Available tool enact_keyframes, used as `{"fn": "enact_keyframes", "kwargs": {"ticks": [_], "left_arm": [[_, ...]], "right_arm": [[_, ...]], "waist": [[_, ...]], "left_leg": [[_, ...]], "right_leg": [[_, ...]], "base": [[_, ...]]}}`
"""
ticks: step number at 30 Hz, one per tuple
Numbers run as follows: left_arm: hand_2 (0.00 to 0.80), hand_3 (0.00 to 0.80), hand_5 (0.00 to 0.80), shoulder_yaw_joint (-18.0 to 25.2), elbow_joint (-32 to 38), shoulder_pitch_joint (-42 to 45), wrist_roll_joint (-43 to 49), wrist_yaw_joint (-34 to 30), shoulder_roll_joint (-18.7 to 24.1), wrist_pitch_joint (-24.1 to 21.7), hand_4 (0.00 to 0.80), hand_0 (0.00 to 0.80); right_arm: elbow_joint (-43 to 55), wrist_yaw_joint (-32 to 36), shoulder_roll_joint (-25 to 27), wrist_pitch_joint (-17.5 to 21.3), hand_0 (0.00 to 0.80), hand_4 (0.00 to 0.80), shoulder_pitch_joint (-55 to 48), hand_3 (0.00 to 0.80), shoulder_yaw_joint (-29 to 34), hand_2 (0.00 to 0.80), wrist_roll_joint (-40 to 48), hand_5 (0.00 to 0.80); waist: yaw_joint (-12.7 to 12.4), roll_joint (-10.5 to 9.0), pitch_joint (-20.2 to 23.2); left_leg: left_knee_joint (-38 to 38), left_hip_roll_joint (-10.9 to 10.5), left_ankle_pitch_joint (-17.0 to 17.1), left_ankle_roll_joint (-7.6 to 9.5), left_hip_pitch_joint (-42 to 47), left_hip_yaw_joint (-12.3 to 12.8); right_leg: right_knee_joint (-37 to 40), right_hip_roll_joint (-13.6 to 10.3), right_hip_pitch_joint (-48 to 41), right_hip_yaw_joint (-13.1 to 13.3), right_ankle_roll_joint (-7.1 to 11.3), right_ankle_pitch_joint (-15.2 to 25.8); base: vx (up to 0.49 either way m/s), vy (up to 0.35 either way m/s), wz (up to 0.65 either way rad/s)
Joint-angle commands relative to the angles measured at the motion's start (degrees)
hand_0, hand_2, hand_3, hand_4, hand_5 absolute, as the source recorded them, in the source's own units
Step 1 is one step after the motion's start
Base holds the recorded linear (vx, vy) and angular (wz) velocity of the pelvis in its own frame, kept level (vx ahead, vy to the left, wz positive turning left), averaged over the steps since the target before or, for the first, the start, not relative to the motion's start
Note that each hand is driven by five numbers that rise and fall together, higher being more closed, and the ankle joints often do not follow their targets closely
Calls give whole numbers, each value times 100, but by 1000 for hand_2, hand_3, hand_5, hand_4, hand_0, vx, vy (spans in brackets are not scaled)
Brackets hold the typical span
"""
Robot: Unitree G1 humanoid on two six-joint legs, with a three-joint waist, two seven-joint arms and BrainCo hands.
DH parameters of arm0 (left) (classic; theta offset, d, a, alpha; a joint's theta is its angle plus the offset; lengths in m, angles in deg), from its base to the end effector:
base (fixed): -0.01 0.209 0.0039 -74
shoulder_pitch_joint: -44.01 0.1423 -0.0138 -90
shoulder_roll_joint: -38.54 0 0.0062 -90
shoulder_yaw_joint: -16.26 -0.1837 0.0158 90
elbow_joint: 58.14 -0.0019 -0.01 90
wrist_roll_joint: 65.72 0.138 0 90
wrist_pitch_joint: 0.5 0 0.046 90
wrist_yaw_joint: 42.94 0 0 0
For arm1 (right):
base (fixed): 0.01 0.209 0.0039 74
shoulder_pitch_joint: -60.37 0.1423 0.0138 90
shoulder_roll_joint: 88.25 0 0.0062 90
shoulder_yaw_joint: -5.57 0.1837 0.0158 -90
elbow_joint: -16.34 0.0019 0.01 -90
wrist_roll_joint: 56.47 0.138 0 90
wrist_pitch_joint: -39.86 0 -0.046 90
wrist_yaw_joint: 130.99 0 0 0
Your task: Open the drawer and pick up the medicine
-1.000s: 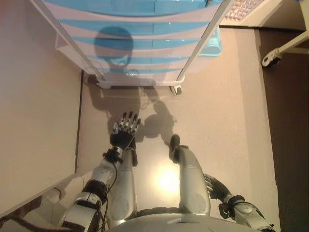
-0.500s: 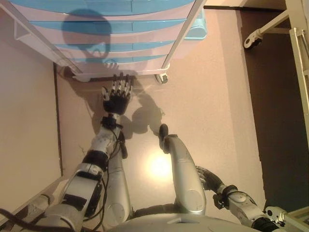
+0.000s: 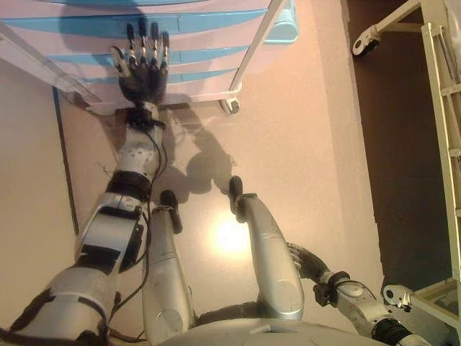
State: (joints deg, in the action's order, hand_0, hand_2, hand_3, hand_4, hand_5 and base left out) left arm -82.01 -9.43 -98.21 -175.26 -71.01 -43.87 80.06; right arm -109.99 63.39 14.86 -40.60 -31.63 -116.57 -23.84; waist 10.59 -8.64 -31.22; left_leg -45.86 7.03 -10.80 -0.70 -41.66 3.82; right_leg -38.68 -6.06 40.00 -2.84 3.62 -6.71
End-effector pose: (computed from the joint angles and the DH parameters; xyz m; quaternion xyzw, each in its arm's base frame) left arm 0.3504 0.1945 0.1764 -0.6154 -0.2586 -0.2062 0.7155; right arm 0.1326 -0.2203 -0.0638 -0.0075 0.3342 0.1901 0.9231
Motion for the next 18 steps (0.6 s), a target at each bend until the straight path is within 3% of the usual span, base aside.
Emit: {"fn": "enact_keyframes", "kwargs": {"ticks": [1,10,18], "left_arm": [[0,0,0,-312,246,-770,-135,17,219,-314,0,0],[0,0,0,-454,4,-1472,-107,205,546,-513,0,0],[0,0,0,-536,-192,-1449,29,202,530,-422,0,0]], "right_arm": [[432,299,-132,745,0,0,346,0,-10,0,366,0],[142,295,-207,1128,0,0,360,0,-168,0,439,0],[77,321,-252,1143,0,0,419,0,-110,0,409,0]], "waist": [[-53,115,324],[4,93,240],[12,131,193]], "left_leg": [[927,-162,0,347,296,552],[1046,-182,-115,365,439,649],[1192,-264,-122,378,596,704]], "right_leg": [[-57,90,55,1,0,66],[120,142,-40,20,3,93],[205,162,-153,-5,9,130]], "base": [[0,0,0],[-1,0,-1],[0,0,0]]}}
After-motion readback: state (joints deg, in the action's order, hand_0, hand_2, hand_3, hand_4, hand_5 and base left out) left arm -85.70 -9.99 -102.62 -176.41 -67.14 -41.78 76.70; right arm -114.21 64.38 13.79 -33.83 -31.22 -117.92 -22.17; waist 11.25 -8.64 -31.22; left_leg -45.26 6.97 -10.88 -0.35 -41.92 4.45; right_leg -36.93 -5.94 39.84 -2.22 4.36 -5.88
